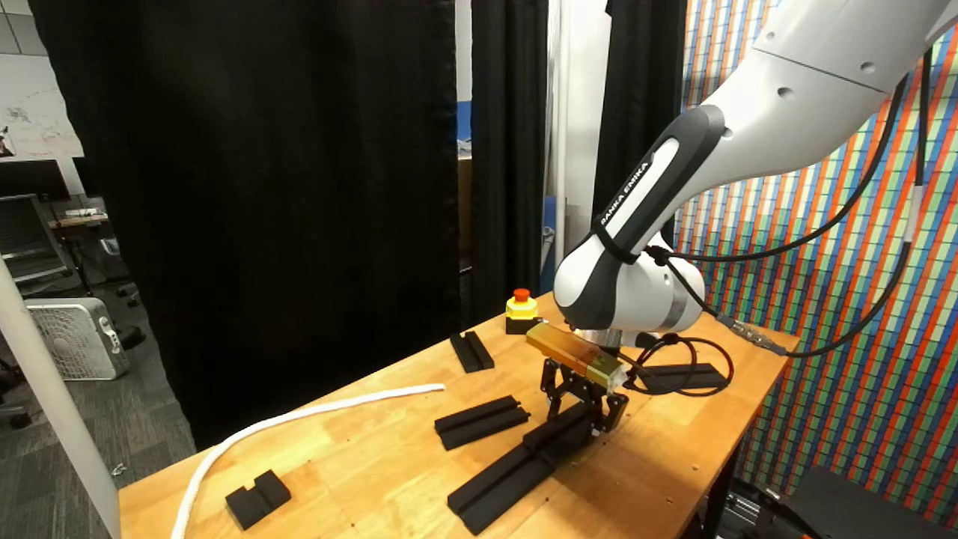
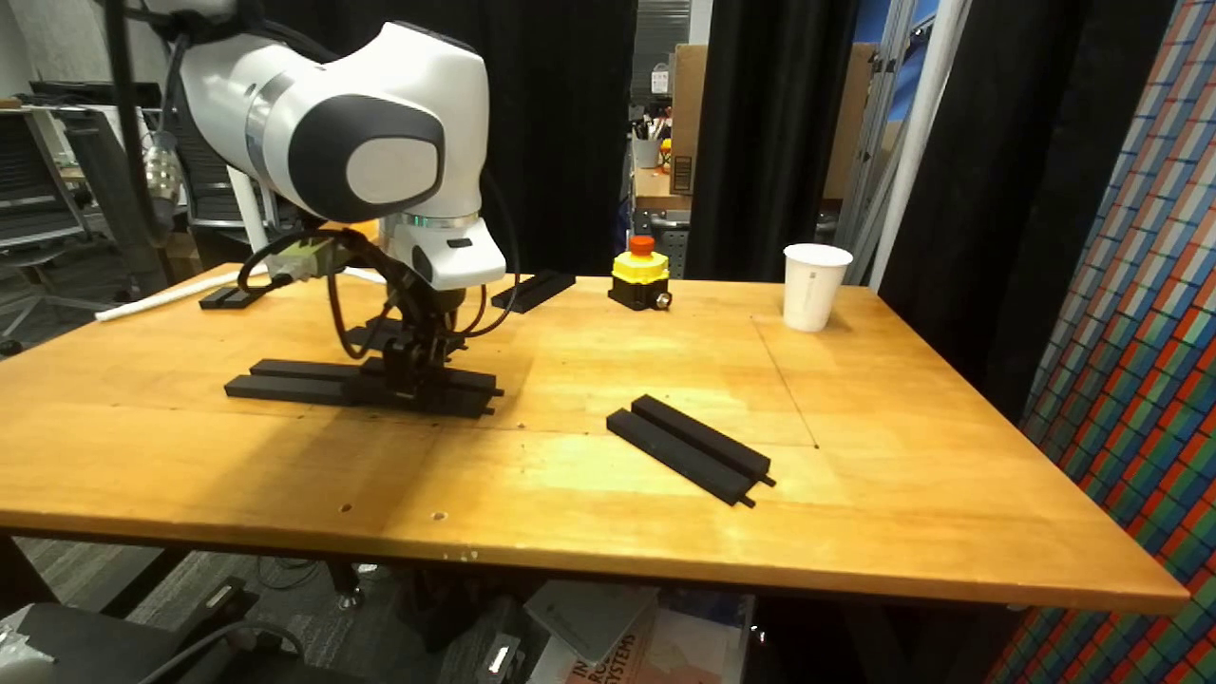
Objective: Join the four pieces of the black objects together
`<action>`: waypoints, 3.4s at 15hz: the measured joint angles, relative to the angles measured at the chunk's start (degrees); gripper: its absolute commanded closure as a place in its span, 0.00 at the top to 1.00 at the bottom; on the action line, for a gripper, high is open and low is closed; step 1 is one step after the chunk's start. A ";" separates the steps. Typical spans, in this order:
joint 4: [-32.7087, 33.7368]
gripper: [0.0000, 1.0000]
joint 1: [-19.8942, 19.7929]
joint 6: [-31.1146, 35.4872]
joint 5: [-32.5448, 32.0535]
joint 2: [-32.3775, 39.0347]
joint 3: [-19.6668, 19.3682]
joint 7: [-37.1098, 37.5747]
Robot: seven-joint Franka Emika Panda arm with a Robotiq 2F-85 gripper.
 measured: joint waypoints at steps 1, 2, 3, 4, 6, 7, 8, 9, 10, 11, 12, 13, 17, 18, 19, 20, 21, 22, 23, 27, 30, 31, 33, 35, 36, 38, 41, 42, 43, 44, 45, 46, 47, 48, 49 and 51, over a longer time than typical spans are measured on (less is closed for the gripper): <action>0.00 0.46 0.00 -0.03 0.00 0.00 -0.02 0.12; 0.01 0.46 0.00 -0.11 0.00 0.00 -0.05 0.26; 0.04 0.46 0.00 -0.25 -0.02 0.00 -0.12 0.37; 0.09 0.46 0.00 -0.50 -0.11 0.00 -0.26 0.45; 0.18 0.46 -0.03 -0.96 -0.65 0.00 -0.69 0.71; 0.19 0.46 -0.05 -1.05 -0.90 0.00 -0.95 0.74; 0.19 0.46 -0.08 -1.10 -1.18 0.00 -1.23 0.75; 0.20 0.46 -0.13 -1.16 -1.50 0.00 -1.50 0.76; 0.24 0.46 -0.19 -1.24 -1.78 0.00 -1.72 0.76; 0.32 0.46 -0.23 -1.36 -2.22 0.00 -1.93 0.79; 0.45 0.46 -0.26 -1.53 -2.75 0.00 -2.10 0.92; 0.61 0.46 -0.30 -1.72 -3.15 0.00 -2.23 1.00; 1.37 0.46 -0.35 -2.36 -3.73 0.09 -2.48 1.02; 1.57 0.46 -0.35 -2.54 -3.73 0.18 -2.48 1.02; 1.75 0.46 -0.35 -2.77 -3.73 0.30 -2.48 1.02; 1.93 0.46 -0.35 -2.96 -3.73 0.45 -2.48 1.02; 2.11 0.46 -0.35 -3.06 -3.73 0.64 -2.48 1.02; 2.24 0.46 -0.35 -3.11 -3.73 0.86 -2.48 1.02; 2.34 0.46 -0.35 -3.11 -3.73 1.10 -2.48 1.02; 2.75 0.46 -0.35 -3.11 -3.73 2.16 -2.48 1.02; 3.09 0.46 -0.34 -3.12 -3.73 2.56 -2.46 1.01; 3.23 0.46 -0.34 -3.12 -3.73 2.66 -2.45 1.00; 3.62 0.46 -0.33 -3.12 -3.73 2.93 -2.35 0.97; 3.88 0.46 -0.32 -3.16 -3.73 3.12 -2.23 0.96; 3.95 0.46 -0.31 -3.21 -3.73 3.16 -2.18 0.96; 4.00 0.46 -0.28 -3.38 -3.73 3.18 -2.09 0.84; 4.21 0.46 -0.24 -4.30 -3.73 3.22 -1.89 0.18; 4.30 0.46 -0.24 -4.55 -3.73 3.25 -1.82 -0.14; 4.41 0.46 -0.24 -4.82 -3.73 3.30 -1.76 -0.48; 4.51 0.46 -0.24 -5.11 -3.73 3.33 -1.72 -0.87; 4.61 0.46 -0.24 -5.28 -3.72 3.39 -1.68 -1.21; 4.68 0.46 -0.24 -5.32 -3.68 3.43 -1.62 -1.49; 4.73 0.46 -0.24 -5.33 -3.60 3.47 -1.53 -1.77; 4.79 0.46 -0.24 -5.34 -3.40 3.52 -1.42 -2.11; 4.85 0.46 -0.24 -5.34 -3.04 3.57 -1.27 -2.45; 4.97 0.46 -0.24 -5.34 -1.76 3.69 -0.89 -2.99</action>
